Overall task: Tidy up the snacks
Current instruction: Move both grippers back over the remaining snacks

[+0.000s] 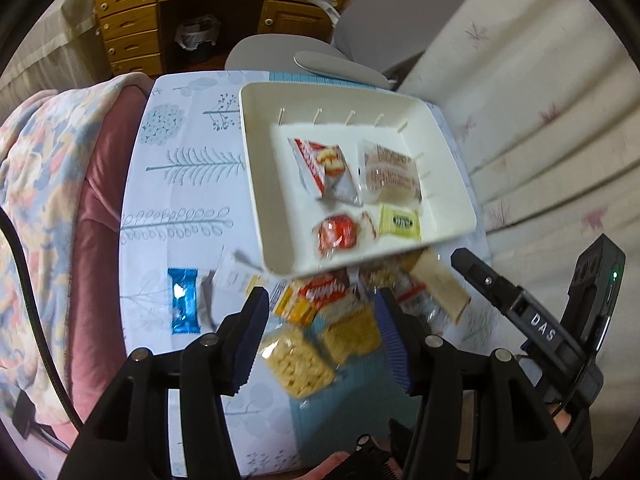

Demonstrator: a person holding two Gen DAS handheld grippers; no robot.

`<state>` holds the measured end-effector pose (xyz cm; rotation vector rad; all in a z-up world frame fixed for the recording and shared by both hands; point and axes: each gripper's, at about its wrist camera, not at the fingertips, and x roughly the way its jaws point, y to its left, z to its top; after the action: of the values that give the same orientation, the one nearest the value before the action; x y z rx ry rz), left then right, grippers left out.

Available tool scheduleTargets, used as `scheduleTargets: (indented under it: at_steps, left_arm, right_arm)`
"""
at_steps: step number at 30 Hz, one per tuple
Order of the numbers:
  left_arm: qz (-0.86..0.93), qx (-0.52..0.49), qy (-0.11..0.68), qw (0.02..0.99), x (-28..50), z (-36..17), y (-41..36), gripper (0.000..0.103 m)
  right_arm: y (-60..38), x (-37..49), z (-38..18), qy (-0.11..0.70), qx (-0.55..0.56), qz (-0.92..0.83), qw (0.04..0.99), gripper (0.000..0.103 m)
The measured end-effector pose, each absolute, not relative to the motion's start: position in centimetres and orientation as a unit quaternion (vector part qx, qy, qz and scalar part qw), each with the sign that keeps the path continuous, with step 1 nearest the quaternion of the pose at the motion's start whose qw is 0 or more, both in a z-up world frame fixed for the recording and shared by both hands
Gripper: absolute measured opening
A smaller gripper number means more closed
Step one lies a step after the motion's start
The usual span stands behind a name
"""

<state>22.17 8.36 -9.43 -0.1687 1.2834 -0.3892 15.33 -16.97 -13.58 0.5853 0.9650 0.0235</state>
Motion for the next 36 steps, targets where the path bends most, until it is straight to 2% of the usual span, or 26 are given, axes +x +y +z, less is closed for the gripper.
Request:
scheduleTargets:
  at_steps: [13,15,21,36]
  left_arm:
    - [-0.242,-0.004,0.589,0.771,16.4,-10.7,9.7,0.067]
    - [-0.254,0.006,0.586,0.769,15.7,-11.0,9.8,0.075]
    - [-0.287,0.069,0.575,0.763,13.7,-11.8,9.4,0.084]
    - [-0.331,0.196,0.549,0.742,12.2,-15.8,7.0,0.087]
  right_arm:
    - [-15.8,7.0,-15.3,0.435,0.339,-0.058,0.832,0.072]
    - [-15.8,5.8,-15.8,0.433,0.352,-0.068,0.827,0.072]
    - [-15.9,3.2,-17.4,0.432,0.383,-0.084,0.812,0.078]
    - [-18.8,1.4,-22.2,0.401,0.486,-0.064,0.774,0.078]
